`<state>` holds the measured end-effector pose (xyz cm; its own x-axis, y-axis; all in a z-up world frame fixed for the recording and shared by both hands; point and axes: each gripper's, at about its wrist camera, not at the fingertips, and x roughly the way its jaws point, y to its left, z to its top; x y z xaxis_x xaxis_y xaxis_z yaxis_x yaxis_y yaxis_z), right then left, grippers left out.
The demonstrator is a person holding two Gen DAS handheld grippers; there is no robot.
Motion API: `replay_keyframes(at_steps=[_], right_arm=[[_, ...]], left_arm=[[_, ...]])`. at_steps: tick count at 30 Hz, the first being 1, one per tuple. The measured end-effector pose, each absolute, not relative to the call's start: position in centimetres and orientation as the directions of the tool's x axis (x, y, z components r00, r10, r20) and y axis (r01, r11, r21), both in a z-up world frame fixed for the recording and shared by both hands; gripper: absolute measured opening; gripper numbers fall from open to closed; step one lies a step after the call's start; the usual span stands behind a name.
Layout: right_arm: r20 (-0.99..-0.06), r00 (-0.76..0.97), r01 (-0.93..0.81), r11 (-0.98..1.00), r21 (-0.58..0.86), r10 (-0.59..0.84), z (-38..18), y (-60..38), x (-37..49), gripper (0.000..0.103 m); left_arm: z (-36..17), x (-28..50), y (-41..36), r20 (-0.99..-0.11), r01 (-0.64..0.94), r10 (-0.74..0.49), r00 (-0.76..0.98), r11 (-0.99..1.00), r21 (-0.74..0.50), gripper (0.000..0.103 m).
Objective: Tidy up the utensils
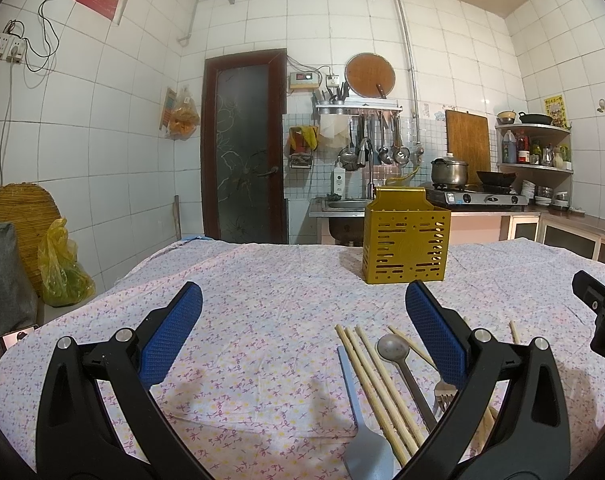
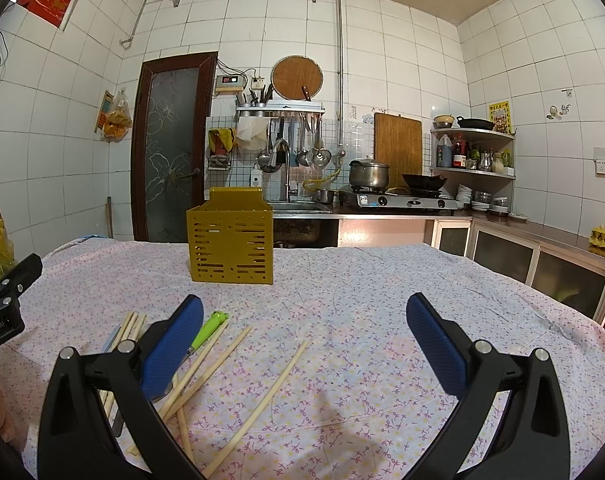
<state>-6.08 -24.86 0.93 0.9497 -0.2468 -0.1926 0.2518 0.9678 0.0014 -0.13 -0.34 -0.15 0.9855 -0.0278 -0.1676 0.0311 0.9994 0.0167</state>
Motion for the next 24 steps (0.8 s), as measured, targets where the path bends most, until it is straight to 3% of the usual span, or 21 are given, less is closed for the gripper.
replay_keyframes(at_steps=[24], right_arm=[[-0.218,0.942,0.259,0.966,-0.008,-0.255,0.9,-24.4,-5.5,0.099]], left_arm=[[-0.8,1.7,-0.6,-0.256,0.036,-0.025,0.966,0.999,0.039,0.098]])
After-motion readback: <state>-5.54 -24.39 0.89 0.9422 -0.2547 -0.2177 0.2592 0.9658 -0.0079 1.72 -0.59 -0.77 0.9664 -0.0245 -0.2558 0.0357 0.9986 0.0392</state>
